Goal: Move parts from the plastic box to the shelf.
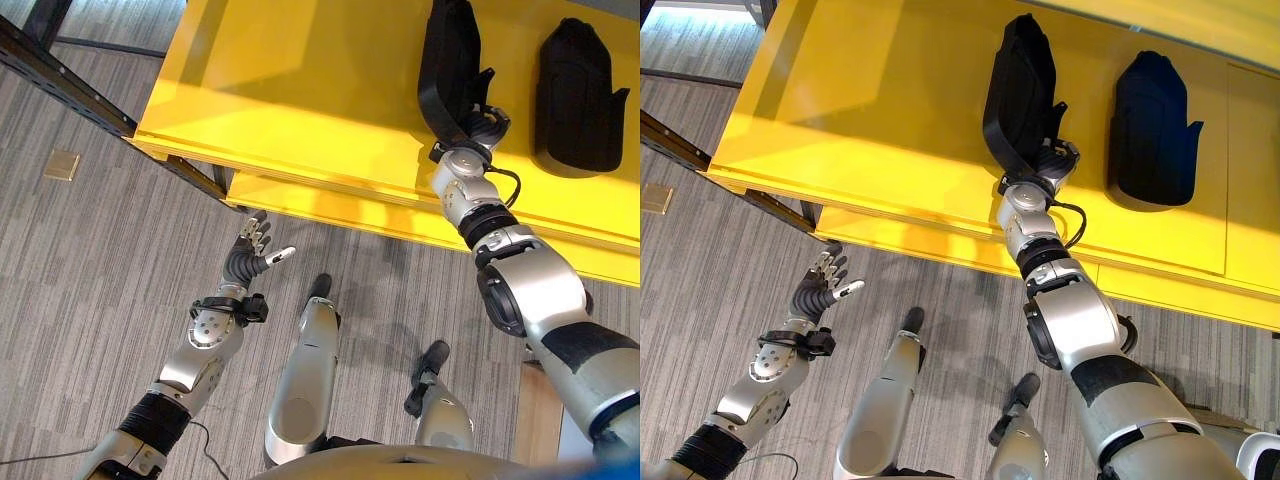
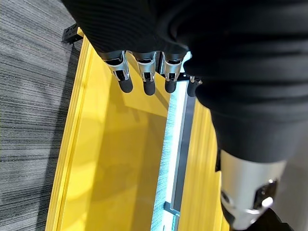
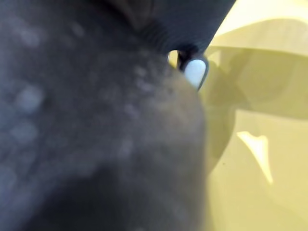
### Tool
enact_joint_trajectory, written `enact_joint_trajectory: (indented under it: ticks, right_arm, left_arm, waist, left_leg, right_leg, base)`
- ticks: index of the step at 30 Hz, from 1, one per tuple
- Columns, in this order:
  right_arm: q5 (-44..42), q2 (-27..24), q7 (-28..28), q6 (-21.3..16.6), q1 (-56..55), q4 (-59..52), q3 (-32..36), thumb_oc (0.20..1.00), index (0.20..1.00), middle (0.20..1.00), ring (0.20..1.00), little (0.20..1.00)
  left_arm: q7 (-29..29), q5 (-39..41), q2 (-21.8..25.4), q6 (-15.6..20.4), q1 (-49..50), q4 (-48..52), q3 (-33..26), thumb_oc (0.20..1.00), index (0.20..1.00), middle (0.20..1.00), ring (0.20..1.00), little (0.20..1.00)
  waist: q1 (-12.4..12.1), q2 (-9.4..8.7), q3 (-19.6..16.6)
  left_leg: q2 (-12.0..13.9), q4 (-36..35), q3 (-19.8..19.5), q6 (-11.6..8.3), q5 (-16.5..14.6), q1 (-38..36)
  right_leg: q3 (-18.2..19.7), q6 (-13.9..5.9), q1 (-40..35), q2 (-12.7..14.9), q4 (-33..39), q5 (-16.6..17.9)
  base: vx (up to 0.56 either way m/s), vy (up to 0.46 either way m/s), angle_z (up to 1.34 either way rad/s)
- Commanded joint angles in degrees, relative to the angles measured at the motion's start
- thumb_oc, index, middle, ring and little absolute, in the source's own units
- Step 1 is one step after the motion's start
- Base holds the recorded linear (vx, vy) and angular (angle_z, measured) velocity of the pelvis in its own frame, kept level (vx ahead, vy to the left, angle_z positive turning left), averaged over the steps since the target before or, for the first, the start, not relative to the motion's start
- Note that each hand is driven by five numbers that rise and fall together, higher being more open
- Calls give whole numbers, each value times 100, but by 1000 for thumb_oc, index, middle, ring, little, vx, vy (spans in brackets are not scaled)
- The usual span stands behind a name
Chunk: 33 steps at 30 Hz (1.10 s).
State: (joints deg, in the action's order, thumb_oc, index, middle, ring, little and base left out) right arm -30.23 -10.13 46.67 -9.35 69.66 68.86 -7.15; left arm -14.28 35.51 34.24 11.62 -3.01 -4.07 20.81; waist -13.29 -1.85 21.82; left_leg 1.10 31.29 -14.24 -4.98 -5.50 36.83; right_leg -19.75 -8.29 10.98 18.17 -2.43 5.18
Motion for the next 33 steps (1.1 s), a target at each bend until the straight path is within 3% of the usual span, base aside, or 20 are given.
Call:
enact_joint_trajectory:
  ticks: [1,2,3,10,23,33]
  right_arm:
    - [-216,-453,-36,-349,-127,-332,159,300,300,300,300,300]
    - [-237,-454,-49,-365,-145,-354,160,614,614,614,614,614]
    - [-282,-440,-40,-446,-162,-470,177,1000,1000,1000,1000,1000]
    - [466,-296,190,-633,-598,-2366,24,1000,1000,1000,1000,1000]
    - [2103,85,502,-574,-1524,-5886,116,1000,1000,1000,1000,1000]
    - [2292,229,370,-714,-2010,-6987,61,1000,1000,1000,1000,1000]
  left_arm:
    - [-87,22,-95,327,25,223,-8,1000,1000,1000,1000,1000]
    - [-90,19,-93,325,19,218,-7,1000,1000,1000,1000,1000]
    - [-90,17,-92,329,20,218,-12,1000,1000,1000,1000,1000]
    - [-138,7,-166,345,25,132,-154,1000,1000,1000,1000,1000]
    - [-294,-271,-316,195,108,193,-313,1000,1000,1000,1000,1000]
    - [-297,-364,-326,141,266,283,-442,1000,1000,1000,1000,1000]
  waist:
    - [-165,261,258]
    - [-162,253,259]
    - [-158,247,261]
    - [-87,171,284]
    - [98,64,320]
    - [186,22,249]
  left_leg:
    - [53,-1218,524,240,383,-598]
    - [53,-1218,530,241,380,-602]
    - [55,-1216,536,241,378,-602]
    - [57,-1191,551,257,390,-549]
    - [89,-1086,592,286,348,-493]
    - [136,-1104,642,288,339,-576]
  right_leg:
    - [227,-68,-13,-39,-737,-473]
    - [228,-70,-14,-43,-733,-469]
    - [229,-71,-13,-43,-729,-463]
    - [257,-55,36,-36,-757,-458]
    - [321,-34,127,-1,-903,-496]
    - [382,-36,132,-12,-925,-517]
  base:
    - [0,7,-4]
    - [4,1,-5]
    - [4,-7,-4]
    - [0,-1,0]
    - [-1,-3,-1]
    - [-3,-4,-2]
